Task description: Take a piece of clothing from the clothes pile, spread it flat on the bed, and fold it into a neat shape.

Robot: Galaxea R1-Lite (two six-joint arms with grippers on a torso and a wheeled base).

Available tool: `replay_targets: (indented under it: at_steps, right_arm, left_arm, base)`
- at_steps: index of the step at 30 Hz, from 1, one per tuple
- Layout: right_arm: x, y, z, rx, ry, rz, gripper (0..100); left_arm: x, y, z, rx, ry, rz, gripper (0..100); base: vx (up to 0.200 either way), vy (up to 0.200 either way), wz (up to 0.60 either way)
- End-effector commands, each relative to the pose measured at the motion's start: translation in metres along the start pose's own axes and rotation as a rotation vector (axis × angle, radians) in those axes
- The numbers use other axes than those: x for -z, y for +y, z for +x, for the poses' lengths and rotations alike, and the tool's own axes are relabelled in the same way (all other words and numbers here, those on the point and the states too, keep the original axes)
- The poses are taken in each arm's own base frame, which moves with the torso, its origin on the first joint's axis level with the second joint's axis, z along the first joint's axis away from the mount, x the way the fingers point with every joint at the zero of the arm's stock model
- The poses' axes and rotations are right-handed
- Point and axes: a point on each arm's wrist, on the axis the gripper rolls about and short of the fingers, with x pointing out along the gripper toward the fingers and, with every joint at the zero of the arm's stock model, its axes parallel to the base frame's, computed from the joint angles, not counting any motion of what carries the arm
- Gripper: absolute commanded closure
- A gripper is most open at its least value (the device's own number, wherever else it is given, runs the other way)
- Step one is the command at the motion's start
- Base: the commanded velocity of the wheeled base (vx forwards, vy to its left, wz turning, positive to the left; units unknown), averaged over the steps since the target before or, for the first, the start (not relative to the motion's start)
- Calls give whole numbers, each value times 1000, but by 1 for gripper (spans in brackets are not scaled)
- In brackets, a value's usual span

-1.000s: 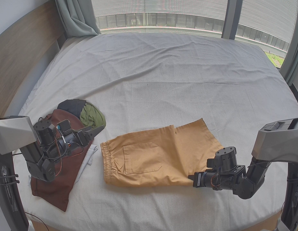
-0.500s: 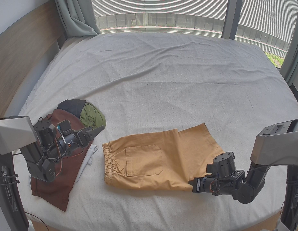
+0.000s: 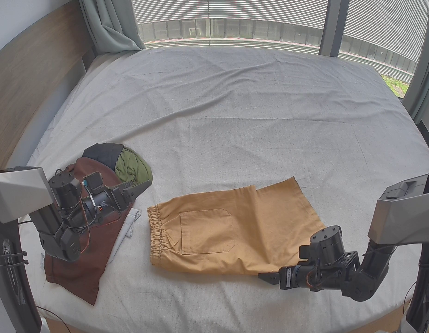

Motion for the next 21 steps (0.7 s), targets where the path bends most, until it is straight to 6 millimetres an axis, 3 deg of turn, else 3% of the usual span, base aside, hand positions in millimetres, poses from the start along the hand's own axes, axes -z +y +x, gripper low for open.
replay_targets:
  at_steps: [1,9,16,21]
  right_arm:
    - [9,17,-23,-54,8,-43,0]
    - [0,38,-65,-210,-76,-82,0]
    - [-21,41,-83,-301,-170,-81,0]
    - [-43,33,-90,-387,-236,-74,0]
  left_arm:
    - [0,1,-1,-4,0,-1,0]
    - [4,-1,-4,2,19,-10,0]
    - [7,-1,-7,37,46,27,0]
    - [8,-1,-8,36,49,38,0]
  base:
    - [0,0,0]
    - [0,0,0]
    - [0,0,0]
    - [0,0,0]
